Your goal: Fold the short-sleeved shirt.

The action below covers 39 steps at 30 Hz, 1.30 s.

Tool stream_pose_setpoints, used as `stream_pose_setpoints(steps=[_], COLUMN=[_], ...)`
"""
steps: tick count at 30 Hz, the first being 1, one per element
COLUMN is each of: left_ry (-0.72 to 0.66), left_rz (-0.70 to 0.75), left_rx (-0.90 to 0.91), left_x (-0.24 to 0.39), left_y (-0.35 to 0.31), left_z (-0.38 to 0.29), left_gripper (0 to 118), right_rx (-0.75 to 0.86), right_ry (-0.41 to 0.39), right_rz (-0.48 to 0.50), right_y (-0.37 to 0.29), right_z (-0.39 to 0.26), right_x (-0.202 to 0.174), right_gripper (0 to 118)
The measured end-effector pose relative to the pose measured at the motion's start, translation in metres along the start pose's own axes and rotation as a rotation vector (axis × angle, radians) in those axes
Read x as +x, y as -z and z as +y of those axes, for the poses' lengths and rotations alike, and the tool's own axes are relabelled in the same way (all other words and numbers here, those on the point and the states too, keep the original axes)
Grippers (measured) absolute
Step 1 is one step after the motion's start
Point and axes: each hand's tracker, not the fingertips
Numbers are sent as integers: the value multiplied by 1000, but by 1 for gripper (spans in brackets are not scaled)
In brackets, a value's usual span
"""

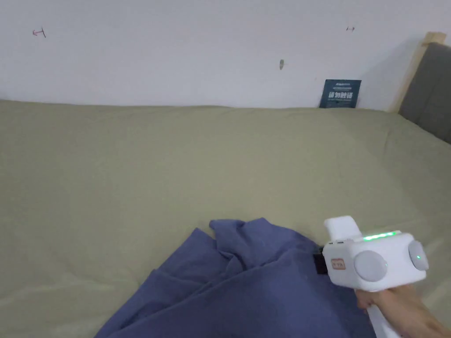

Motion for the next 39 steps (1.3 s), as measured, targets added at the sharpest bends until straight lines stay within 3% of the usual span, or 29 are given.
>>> stream_pose_setpoints(steps=[2, 3, 4, 5, 6, 7, 10, 11, 14, 15, 16, 17, 23, 34, 39], left_ry=[-1, 0, 0, 0, -1, -1, 4, 8, 12, 13, 15, 16, 28, 74, 90], left_rz=[-1, -1, -1, 0, -1, -1, -1, 0, 3, 7, 10, 13, 37, 7, 28], left_rx=[-1, -2, -4, -3, -4, -5, -11, -13, -20, -22, -21, -22, 28, 420, 584], left_x=[1, 1, 1, 1, 1, 1, -1, -2, -2, -2, -1, -1, 8, 48, 70], left_y=[0, 0, 0, 0, 0, 0, 1, 2, 4, 5, 4, 4, -19, -151, -209], left_z=[0, 0, 0, 1, 0, -1, 0, 0, 1, 1, 1, 1, 9, 96, 154], left_gripper=[2, 2, 2, 2, 2, 2, 2, 2, 2, 2, 2, 2, 2, 2, 2], right_rx=[-23, -37, -75, -120, -134, -100, -203, -207, -209, -210, -209, -181, 6, 482, 640], right_ry=[3, 6, 5, -1, -11, -24, -95, -89, 31, 26, -3, -60, -146, -57, -39], right_rz=[1, 5, 16, 15, 4, -16, -39, -28, 0, 5, 10, 7, -7, -27, -118], right_y=[24, 33, 44, 56, 60, 61, 78, 91, 82, 79, 70, 57, -42, -321, -411], right_z=[23, 31, 38, 42, 43, 42, 30, 30, 31, 33, 34, 34, 29, 51, 59], right_x=[8, 12, 15, 16, 18, 15, 8, 12, 18, 22, 19, 14, 4, 52, 70], right_gripper=[1, 16, 69, 113, 115, 108, 108, 109, 103, 91, 58, 3, 0, 0, 0])
